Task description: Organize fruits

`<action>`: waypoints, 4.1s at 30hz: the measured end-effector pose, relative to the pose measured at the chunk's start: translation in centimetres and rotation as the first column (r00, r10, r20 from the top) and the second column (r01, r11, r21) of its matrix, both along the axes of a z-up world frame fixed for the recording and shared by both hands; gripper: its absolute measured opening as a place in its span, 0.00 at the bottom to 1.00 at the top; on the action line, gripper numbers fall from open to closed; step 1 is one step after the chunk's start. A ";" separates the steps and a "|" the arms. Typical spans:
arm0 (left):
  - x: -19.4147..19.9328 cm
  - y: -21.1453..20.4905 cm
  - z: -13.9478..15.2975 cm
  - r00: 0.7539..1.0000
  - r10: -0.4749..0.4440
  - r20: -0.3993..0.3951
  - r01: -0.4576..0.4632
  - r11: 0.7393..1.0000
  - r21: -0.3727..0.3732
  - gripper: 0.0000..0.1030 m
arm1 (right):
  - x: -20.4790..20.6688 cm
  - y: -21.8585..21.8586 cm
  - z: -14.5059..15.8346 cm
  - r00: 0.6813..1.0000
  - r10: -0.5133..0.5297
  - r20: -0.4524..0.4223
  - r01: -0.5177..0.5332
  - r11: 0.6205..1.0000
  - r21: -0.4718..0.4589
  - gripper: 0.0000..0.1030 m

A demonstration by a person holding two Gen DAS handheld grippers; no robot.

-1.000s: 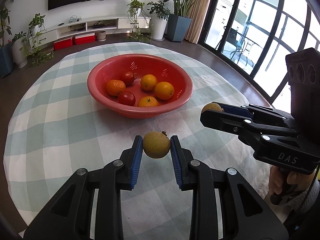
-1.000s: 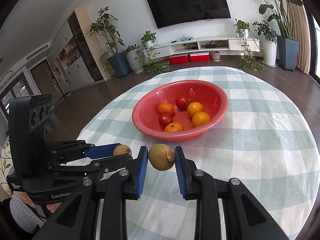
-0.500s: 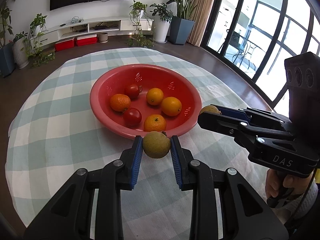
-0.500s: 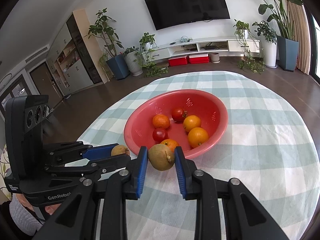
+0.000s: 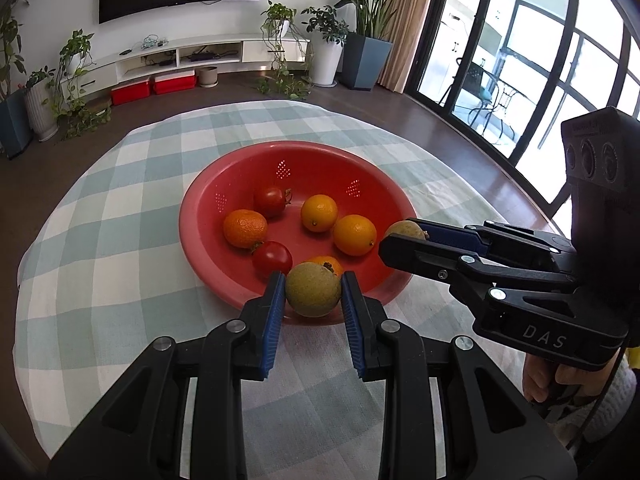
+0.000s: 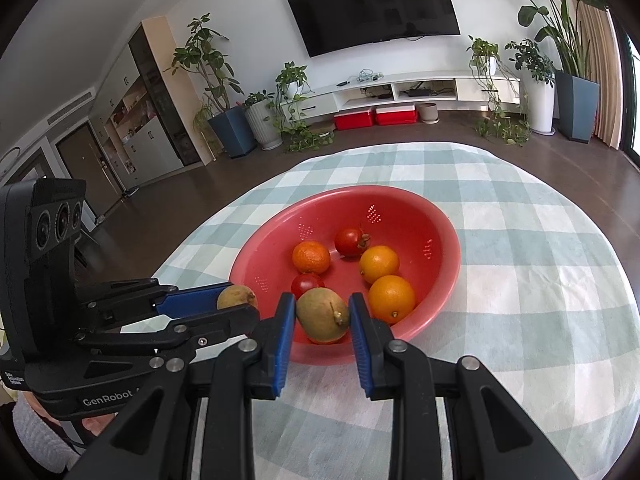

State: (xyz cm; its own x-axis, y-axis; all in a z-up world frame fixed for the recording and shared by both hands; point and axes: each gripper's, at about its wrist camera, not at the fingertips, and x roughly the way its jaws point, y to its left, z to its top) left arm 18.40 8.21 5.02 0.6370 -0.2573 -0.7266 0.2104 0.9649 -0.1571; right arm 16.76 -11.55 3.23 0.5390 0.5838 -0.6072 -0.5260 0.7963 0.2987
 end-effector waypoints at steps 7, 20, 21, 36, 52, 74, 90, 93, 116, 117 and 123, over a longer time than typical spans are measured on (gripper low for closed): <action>1.6 -0.2 -0.5 1.000 -0.002 -0.012 0.002 1.000 0.009 0.25 | 1.3 0.2 -0.5 1.000 -0.004 -0.014 0.003 1.000 -0.008 0.29; 4.0 0.1 -1.4 1.000 0.000 -0.030 0.001 1.000 0.021 0.25 | 2.7 0.8 -1.2 1.000 -0.002 -0.026 0.001 0.999 -0.039 0.29; 4.1 0.1 -1.5 0.999 0.000 -0.032 0.000 1.000 0.022 0.25 | 2.8 0.8 -1.3 1.000 -0.002 -0.028 0.001 0.999 -0.040 0.29; 6.3 -0.1 -2.5 0.999 -0.001 -0.046 0.002 0.999 0.035 0.25 | 3.4 1.3 -1.8 1.000 -0.004 -0.023 0.002 0.998 -0.071 0.29; 6.6 -0.2 -3.1 0.999 0.013 -0.036 -0.011 0.998 0.065 0.26 | 3.0 1.7 -1.6 1.000 -0.003 0.003 0.003 0.995 -0.102 0.30; 6.8 0.2 -3.1 0.999 0.028 -0.035 -0.027 0.998 0.051 0.26 | 2.8 1.5 -1.4 1.000 -0.001 0.008 0.002 0.995 -0.096 0.30; 6.0 0.8 -2.1 0.998 0.057 0.004 -0.057 0.998 0.024 0.47 | 1.9 0.9 -0.9 0.999 -0.006 0.039 0.009 0.997 -0.076 0.30; 5.5 0.9 -1.5 0.998 0.060 0.023 -0.061 0.998 0.023 0.48 | 1.6 0.5 -0.6 0.999 -0.015 0.050 0.019 0.997 -0.071 0.30; -2.6 -2.6 2.5 0.970 0.094 0.223 -0.129 0.980 0.150 0.84 | -1.5 -3.7 0.2 0.984 -0.140 0.110 0.145 0.989 -0.037 0.39; -3.0 -2.9 2.6 0.969 0.094 0.227 -0.131 0.979 0.154 0.86 | -1.7 -3.8 0.1 0.984 -0.143 0.107 0.147 0.989 -0.033 0.39; -5.7 -3.4 3.2 0.961 0.126 0.247 -0.161 0.978 0.130 0.93 | -2.8 -4.6 -0.2 0.981 -0.160 0.108 0.163 0.986 -0.026 0.39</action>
State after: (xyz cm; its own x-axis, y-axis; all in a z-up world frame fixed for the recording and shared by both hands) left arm 12.67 4.82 8.26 0.8171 -0.0524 -0.5741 0.0821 0.9963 0.0259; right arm 13.94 -16.17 3.07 0.6863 0.4636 -0.5604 -0.4166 0.8822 0.2196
